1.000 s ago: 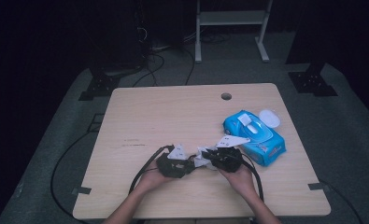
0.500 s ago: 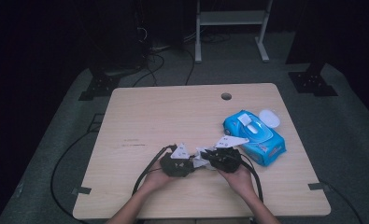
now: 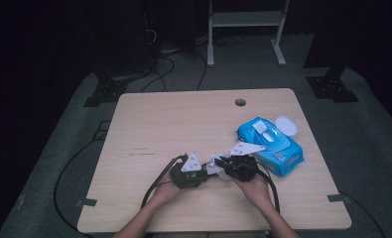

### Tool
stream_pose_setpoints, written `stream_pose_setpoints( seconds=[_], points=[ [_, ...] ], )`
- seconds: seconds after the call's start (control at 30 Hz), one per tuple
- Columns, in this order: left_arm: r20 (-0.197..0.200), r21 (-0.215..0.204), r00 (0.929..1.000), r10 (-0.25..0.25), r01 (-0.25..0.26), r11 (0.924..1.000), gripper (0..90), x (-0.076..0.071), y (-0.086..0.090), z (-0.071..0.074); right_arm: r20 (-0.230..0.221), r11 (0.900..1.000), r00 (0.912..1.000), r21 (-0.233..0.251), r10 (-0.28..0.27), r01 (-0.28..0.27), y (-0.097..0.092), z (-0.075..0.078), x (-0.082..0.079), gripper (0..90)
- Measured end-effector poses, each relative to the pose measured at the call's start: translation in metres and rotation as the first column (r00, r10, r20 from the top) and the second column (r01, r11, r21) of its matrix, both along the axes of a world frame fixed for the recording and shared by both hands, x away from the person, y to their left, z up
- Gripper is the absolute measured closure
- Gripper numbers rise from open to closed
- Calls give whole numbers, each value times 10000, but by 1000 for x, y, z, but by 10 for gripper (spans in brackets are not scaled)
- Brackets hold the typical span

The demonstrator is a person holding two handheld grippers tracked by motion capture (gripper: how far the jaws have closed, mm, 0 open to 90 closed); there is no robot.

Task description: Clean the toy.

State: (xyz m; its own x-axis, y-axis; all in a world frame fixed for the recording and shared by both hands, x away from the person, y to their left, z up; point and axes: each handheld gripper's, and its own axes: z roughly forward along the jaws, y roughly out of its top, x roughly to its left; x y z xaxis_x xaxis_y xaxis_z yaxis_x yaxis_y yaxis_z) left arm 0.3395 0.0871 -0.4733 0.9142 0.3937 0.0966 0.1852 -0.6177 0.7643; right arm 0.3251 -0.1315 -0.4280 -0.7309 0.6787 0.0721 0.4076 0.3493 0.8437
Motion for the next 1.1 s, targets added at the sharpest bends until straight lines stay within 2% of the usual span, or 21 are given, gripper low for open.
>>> stream_pose_setpoints(
  seconds=[0.1, 0.17, 0.27, 0.47, 0.57, 0.77, 0.83, 1.03, 1.1],
  points=[
    [28, -150, 10000, 34, -34, 9999, 660, -1, 1, 1, -26, 9999, 10000, 104, -20, 20, -1, 0, 0, 839],
    [156, -181, 9999, 24, -22, 9998, 660, -1, 2, 3, -66, 9997, 10000, 223, -32, 34, -3, 0, 1, 839],
    [343, -439, 9994, 56, -41, 9990, 660, -3, 4, 7, -11, 9994, 9999, 326, -109, 109, -4, 2, 0, 839],
    [810, -1015, 9967, 78, 4, 9948, 663, -9, 8, 23, -328, 9921, 9991, 1220, -258, 296, -17, 6, 4, 842],
    [980, -1198, 9952, 66, 52, 9928, 664, -11, 9, 28, -139, 9913, 9991, 1251, -393, 407, -19, 8, 2, 845],
    [1272, -1375, 9919, 44, 132, 9904, 676, -13, 11, 34, -276, 9876, 9990, 1526, -341, 379, -20, 9, 3, 849],
    [1332, -1582, 9911, 82, 131, 9873, 679, -14, 12, 36, -302, 9866, 9990, 1591, -316, 360, -20, 10, 3, 850],
    [1570, -1638, 9876, 20, 240, 9862, 684, -17, 14, 43, -489, 9820, 9985, 1862, -238, 325, -22, 9, 5, 851],
    [1663, -1816, 9861, -18, 324, 9828, 686, -19, 16, 49, -570, 9795, 9981, 1983, -242, 350, -23, 10, 4, 852]
  ],
)
